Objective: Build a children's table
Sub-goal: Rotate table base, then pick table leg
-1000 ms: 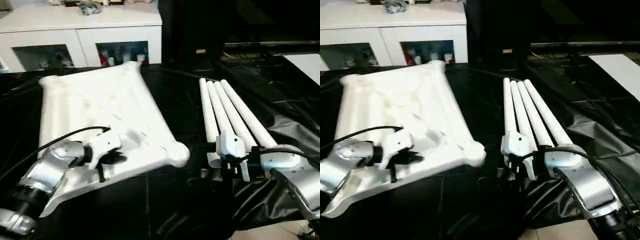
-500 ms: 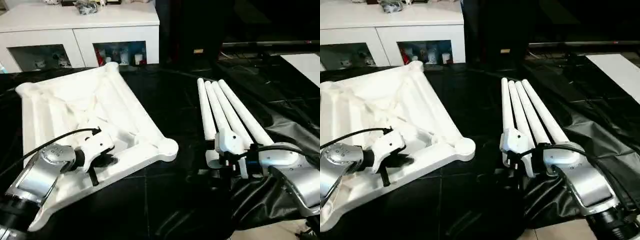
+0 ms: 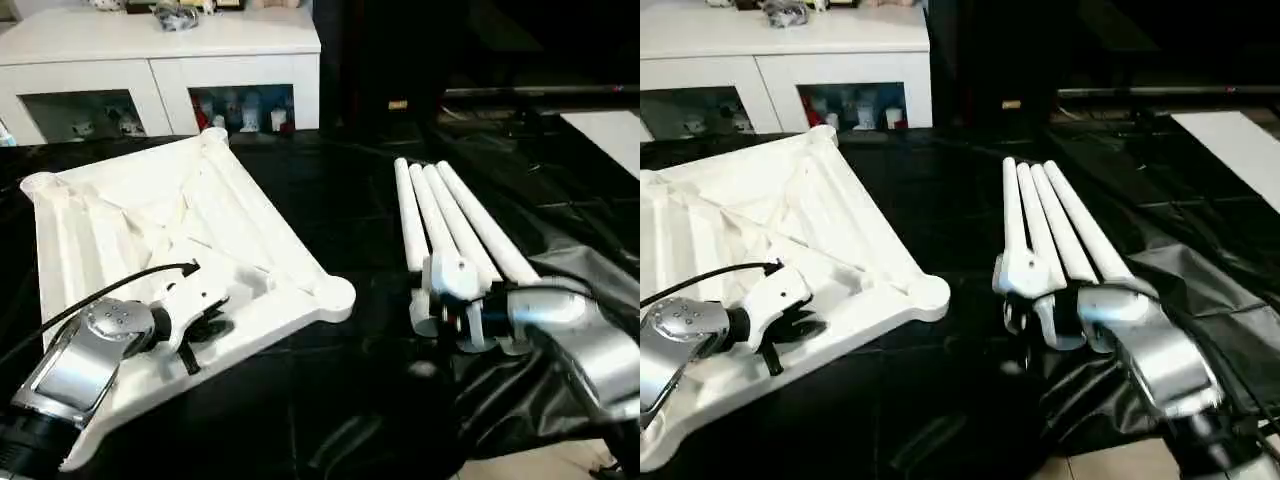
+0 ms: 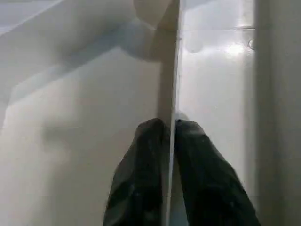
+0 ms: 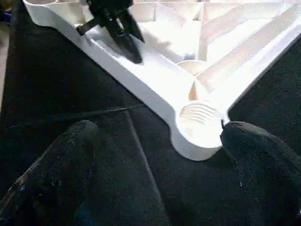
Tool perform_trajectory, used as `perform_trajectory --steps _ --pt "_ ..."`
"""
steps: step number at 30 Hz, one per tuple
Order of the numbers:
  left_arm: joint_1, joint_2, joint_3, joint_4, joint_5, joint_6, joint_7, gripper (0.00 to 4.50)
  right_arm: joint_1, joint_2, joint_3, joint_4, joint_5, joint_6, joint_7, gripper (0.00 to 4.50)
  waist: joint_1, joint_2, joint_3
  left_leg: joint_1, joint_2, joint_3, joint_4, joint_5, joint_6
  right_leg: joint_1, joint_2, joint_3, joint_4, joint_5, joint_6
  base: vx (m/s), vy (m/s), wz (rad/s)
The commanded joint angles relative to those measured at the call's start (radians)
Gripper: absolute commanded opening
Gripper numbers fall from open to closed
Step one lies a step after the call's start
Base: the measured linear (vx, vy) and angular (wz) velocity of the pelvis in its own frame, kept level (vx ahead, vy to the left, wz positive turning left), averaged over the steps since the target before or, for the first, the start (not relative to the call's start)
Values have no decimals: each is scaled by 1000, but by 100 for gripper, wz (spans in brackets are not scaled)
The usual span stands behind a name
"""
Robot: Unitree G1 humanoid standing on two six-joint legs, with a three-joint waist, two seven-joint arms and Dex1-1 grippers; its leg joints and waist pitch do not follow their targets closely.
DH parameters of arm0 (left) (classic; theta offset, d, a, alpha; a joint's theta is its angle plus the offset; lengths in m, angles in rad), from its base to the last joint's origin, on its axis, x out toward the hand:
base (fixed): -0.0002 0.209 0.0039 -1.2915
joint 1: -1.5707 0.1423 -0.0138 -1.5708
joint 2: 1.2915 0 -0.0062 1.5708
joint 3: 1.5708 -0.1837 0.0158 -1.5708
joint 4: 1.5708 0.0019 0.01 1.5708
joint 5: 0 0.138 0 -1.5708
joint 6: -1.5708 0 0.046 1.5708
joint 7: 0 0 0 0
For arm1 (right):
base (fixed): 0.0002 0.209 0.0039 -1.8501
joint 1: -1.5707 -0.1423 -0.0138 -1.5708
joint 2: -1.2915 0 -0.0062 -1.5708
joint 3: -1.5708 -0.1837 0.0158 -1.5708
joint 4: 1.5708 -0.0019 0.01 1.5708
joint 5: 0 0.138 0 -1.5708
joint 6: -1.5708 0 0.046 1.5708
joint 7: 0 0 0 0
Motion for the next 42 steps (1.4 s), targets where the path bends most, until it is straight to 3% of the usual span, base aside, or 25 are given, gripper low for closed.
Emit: perform_trajectory --steps 1,6,7,10,11,12,15,19,20,22,23,25,27,28,30,41,42 --pt "18 31 24 56 43 27 27 109 -18 10 -13 8 -5 -16 -20 450 10 -7 -39 10 73 -35 -81 -239 26 20 -95 55 -102 -261 -207 0 0 0" --pt "37 51 85 7 -13 19 2 154 -66 76 -51 53 -53 -9 -168 450 5 -6 -43 11 72 -37 -85 -230 3 15 -90 53 -97 -233 -205 0 0 0" --pt "37 54 121 -7 -42 -7 1 179 -102 103 -64 84 -81 56 -255 450 6 -7 -43 15 73 -35 -84 -228 0 13 -88 54 -94 -199 -215 0 0 0" --pt "35 59 168 -40 -87 -15 -12 185 -166 127 -62 135 -125 221 -358 450 4 -6 -50 15 69 -33 -80 -168 -2 15 -81 51 -82 -91 -241 0 0 0" --pt "35 59 170 -43 -89 -14 -13 188 -170 128 -61 138 -126 231 -363 450 10 -5 -52 14 69 -29 -75 -123 4 18 -83 50 -75 1 -253 0 0 0" --pt "34 62 177 -57 -96 -13 -15 204 -186 141 -73 158 -121 255 -384 450 12 -7 -53 16 69 -27 -73 -115 8 17 -83 51 -73 28 -257 0 0 0" --pt "24 63 219 -90 -121 -23 -21 228 -256 205 -137 249 -93 399 -491 450 17 -11 -61 6 63 -27 -66 -31 28 24 -82 48 -61 137 -271 0 0 0" --pt "12 45 247 -124 -166 -28 -32 228 -300 230 -146 311 -118 454 -547 450 28 -14 -55 10 66 -22 -68 -68 7 21 -83 47 -64 77 -262 0 0 0" --pt "2 23 258 -162 -212 -44 -44 228 -346 251 -144 364 -155 543 -606 450 27 -19 -54 12 66 -21 -70 -70 1 20 -82 48 -65 64 -262 0 0 0" --pt "2 17 260 -176 -225 -50 -48 228 -362 257 -141 381 -164 574 -628 450 32 -15 -52 13 68 -20 -71 -94 -27 18 -84 49 -66 24 -258 0 0 0" --pt "-2 4 258 -205 -246 -34 -51 228 -375 271 -162 404 -161 598 -658 450 31 -27 -52 11 68 -18 -73 -96 -29 20 -82 50 -66 23 -245 0 0 0" --pt "-10 -31 240 -289 -300 27 -60 228 -401 298 -204 459 -167 649 -740 450 34 -22 -53 14 68 -19 -72 -84 -44 20 -87 51 -65 12 -247 0 0 0" --pt "-9 -36 231 -308 -309 42 -64 228 -402 301 -211 465 -168 656 -755 450 36 -21 -53 12 67 -18 -71 -79 -52 19 -85 51 -64 22 -244 0 0 0" --pt "-5 -41 214 -336 -320 60 -70 228 -404 305 -222 470 -169 676 -771 450 33 -29 -54 10 65 -17 -72 -66 -51 23 -80 51 -60 50 -228 0 0 0" --pt "-2 -42 198 -354 -327 70 -78 228 -405 307 -226 473 -171 704 -772 450 32 -31 -53 7 63 -17 -71 -57 -48 25 -80 51 -61 58 -219 0 0 0" --pt "-14 -31 165 -424 -369 132 -89 228 -398 324 -246 534 -131 770 -752 450 32 -31 -54 11 65 -16 -69 -71 -56 23 -80 50 -63 26 -209 0 0 0" --pt "-15 -32 164 -427 -373 134 -89 230 -398 325 -247 537 -131 771 -749 433 32 -31 -53 11 65 -16 -70 -73 -58 22 -80 50 -64 25 -210 0 0 0"
